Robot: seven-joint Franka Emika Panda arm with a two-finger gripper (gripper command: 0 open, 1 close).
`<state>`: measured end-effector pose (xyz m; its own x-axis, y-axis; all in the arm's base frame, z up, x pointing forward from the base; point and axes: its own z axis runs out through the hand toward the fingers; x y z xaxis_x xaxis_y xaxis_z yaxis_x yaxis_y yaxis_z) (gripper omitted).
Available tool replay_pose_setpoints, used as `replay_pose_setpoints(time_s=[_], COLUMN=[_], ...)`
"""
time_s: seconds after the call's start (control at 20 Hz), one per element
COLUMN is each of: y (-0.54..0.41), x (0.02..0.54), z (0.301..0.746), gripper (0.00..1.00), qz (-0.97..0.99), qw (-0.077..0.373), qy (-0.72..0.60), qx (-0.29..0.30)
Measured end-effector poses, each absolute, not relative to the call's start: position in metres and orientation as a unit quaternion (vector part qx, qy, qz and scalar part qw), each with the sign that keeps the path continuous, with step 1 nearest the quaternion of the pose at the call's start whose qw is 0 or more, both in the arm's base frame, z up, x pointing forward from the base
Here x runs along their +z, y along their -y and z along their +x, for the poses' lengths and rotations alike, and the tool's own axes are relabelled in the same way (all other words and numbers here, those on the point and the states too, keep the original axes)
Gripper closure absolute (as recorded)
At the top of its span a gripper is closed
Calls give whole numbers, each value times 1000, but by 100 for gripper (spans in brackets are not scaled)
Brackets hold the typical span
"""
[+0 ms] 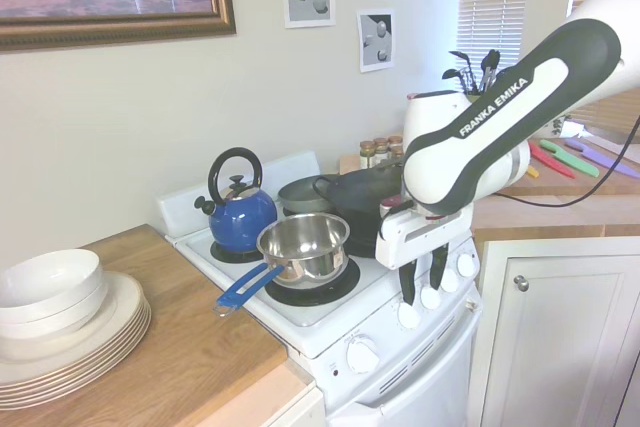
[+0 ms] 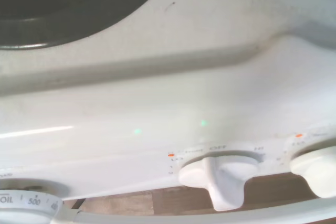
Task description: Turn on the stove on the bottom left
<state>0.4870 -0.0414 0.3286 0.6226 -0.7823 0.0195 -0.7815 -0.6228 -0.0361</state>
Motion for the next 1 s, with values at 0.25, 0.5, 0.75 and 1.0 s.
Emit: replay_pose_setpoints(time_s=[0.25,0.5,0.75,1.0], y=[42,43,44,44], x=[329,328,327,323], z=[488,488,488,490], gripper=[100,100,100,100], qz=[-900,-900,-900,-900], qw=[14,13,13,13], qy=[-435,-435,-434,-434], qx=[-21,-22,-23,-24])
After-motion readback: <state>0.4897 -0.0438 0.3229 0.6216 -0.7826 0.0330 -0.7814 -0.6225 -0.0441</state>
